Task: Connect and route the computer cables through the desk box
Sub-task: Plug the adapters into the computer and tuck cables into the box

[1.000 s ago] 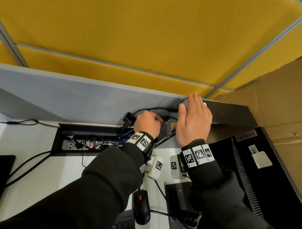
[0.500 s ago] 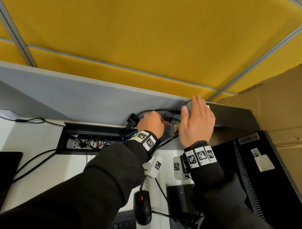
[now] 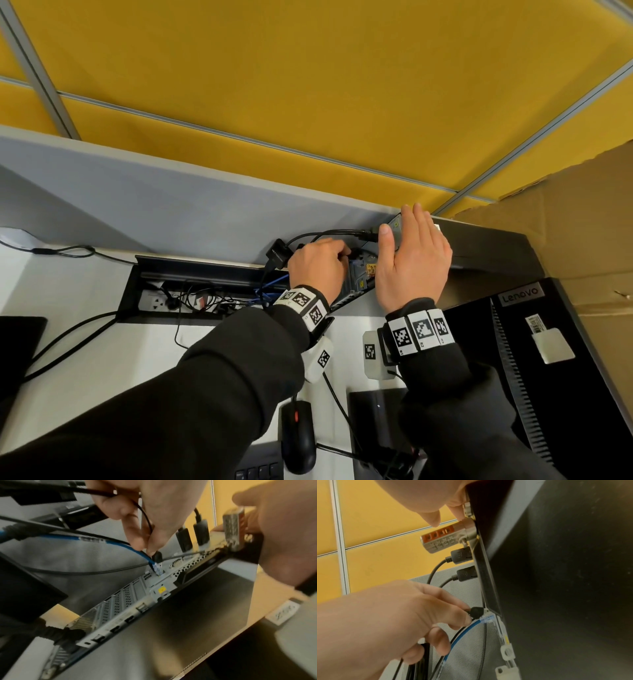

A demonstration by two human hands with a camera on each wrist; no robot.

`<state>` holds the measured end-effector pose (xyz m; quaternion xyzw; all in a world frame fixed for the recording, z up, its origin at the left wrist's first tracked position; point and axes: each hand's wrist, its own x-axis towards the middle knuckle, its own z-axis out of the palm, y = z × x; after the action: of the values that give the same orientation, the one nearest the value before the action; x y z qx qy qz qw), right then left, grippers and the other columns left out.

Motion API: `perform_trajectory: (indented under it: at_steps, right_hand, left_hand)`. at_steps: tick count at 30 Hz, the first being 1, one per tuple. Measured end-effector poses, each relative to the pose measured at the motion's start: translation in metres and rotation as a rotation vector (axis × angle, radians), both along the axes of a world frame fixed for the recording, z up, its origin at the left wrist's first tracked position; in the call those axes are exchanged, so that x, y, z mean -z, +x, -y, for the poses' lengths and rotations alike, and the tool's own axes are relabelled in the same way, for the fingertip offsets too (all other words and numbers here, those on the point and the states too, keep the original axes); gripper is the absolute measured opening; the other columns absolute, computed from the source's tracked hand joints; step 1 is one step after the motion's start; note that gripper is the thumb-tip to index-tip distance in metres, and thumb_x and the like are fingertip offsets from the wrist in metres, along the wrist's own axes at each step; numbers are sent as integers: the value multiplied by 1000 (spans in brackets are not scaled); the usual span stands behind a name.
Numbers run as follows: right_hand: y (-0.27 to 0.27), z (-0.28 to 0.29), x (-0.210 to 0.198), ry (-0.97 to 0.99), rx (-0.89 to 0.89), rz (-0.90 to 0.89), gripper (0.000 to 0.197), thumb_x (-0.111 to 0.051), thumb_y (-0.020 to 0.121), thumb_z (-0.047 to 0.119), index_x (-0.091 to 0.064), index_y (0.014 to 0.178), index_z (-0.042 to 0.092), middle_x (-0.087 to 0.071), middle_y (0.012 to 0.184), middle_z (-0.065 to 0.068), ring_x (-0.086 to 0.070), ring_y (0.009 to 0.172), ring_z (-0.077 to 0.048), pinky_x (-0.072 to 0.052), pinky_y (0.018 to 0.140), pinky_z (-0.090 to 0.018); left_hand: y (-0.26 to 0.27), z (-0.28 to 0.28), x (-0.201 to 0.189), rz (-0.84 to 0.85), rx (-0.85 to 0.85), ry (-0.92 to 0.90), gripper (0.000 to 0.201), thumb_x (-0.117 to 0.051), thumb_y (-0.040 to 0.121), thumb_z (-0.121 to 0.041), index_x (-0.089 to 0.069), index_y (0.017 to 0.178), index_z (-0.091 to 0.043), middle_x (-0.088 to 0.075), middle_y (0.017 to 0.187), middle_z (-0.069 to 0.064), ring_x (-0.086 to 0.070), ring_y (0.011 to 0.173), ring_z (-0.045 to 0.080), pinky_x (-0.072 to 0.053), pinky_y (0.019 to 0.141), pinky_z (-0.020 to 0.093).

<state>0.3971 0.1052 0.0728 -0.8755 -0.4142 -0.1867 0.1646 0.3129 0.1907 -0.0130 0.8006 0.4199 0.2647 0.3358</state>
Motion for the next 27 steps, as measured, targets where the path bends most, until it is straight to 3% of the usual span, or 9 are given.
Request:
perform_trajectory:
  at_steps: [3, 6, 15, 19, 27]
  right_hand:
    - [0, 1, 1, 0, -1, 5, 64, -26, 104, 54, -48, 148, 13, -45, 156, -7, -37, 147, -24, -29, 119, -47]
    - [1, 0, 2, 8, 0, 10, 62, -29, 104, 53, -49, 148, 13, -45, 156, -7, -38, 146, -24, -29, 118, -47]
    - [0, -1, 2, 16, 2, 18, 62, -29, 104, 53, -49, 147, 13, -46, 155, -7, -38, 146, -24, -29, 118, -46]
    - [0, -1, 1, 8, 2, 15, 62, -28, 104, 53, -49, 148, 14, -46, 156, -7, -38, 146, -24, -29, 118, -46]
    - [0, -1, 2, 23, 9, 16, 63, -27, 104, 54, -50, 147, 14, -46, 155, -6, -38, 146, -23, -27, 119, -44]
  left_hand:
    - [1, 1, 6, -13, 31, 83, 7, -74, 85, -22, -76, 88, -28, -72, 83, -7, -69, 68, 25, -50, 55, 29]
    - [0, 1, 7, 11, 39, 97, 6, -75, 85, -21, -77, 87, -27, -71, 81, -7, -69, 67, 24, -50, 54, 28]
    - [-6, 0, 2, -43, 154, 94, 25, -59, 99, -28, -77, 116, -32, -75, 102, -8, -71, 86, 25, -50, 66, 30]
    - [-1, 1, -2, -25, 98, -8, 25, -58, 100, -25, -76, 117, -32, -76, 113, -6, -71, 101, 22, -55, 81, 33]
    - [3, -5, -8, -140, 143, 112, 28, -57, 98, -22, -74, 116, -32, -76, 97, 2, -70, 93, 29, -54, 74, 35]
